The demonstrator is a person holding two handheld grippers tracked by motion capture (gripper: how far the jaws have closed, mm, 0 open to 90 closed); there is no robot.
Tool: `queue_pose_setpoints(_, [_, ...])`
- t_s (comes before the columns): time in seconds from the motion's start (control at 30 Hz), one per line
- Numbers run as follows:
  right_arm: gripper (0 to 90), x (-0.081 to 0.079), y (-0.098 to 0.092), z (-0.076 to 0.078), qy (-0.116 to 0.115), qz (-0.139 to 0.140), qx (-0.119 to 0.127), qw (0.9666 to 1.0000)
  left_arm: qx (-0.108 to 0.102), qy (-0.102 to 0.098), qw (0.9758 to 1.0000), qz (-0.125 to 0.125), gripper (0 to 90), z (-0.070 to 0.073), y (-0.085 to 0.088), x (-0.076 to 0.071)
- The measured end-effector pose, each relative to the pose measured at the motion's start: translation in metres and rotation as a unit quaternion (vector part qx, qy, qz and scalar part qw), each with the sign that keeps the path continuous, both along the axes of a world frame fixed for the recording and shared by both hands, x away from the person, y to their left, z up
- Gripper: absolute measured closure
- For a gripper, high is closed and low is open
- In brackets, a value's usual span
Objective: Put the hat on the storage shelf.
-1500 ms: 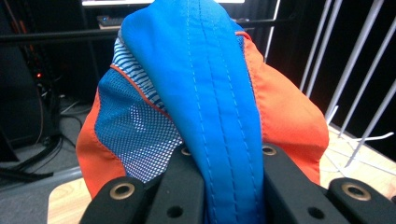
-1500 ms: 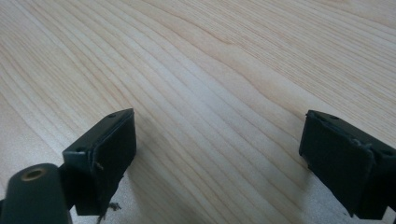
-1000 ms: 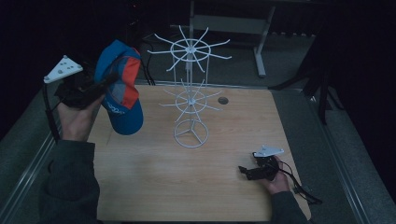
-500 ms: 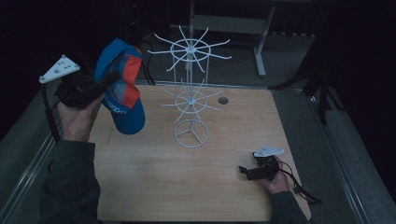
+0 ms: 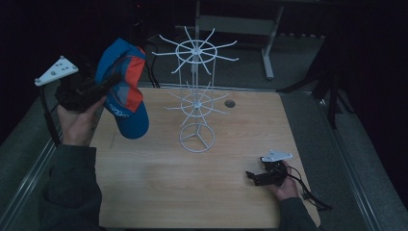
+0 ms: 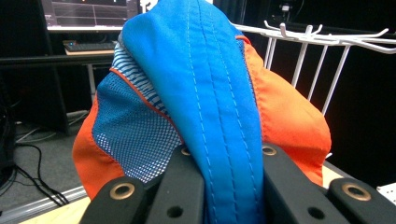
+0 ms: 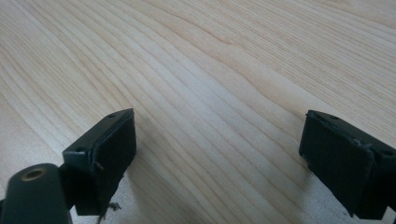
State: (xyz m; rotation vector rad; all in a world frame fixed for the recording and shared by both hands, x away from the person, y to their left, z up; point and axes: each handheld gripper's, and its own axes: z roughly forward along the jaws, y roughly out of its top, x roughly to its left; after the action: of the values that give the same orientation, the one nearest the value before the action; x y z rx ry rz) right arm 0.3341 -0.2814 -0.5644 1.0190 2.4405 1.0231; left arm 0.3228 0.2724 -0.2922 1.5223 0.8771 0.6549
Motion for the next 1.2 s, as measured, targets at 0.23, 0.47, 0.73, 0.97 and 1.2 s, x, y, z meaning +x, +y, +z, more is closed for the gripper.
queue_pose_setpoints(0.23, [10.7,0.000,0.000,0.000,0.000,0.000,0.000,1.0000,-0.008,0.002,0.9999,-0.012,88.0,0.001,0.000,0.001])
queue_pose_setpoints(0.47, [10.7,0.000,0.000,0.000,0.000,0.000,0.000,1.0000,0.001,-0.004,0.9998,-0.018,87.9,0.008,-0.003,-0.001])
queue_pose_setpoints(0.73, [10.7,0.000,0.000,0.000,0.000,0.000,0.000,1.0000,-0.001,-0.008,0.9997,-0.023,87.9,0.012,-0.003,-0.001])
queue_pose_setpoints(0.97, [10.7,0.000,0.000,0.000,0.000,0.000,0.000,1.0000,-0.011,-0.007,0.9995,-0.028,87.9,0.012,0.000,0.001])
queue_pose_setpoints(1.2, [10.7,0.000,0.000,0.000,0.000,0.000,0.000,1.0000,-0.017,-0.014,0.9990,-0.039,87.9,0.017,-0.002,-0.001])
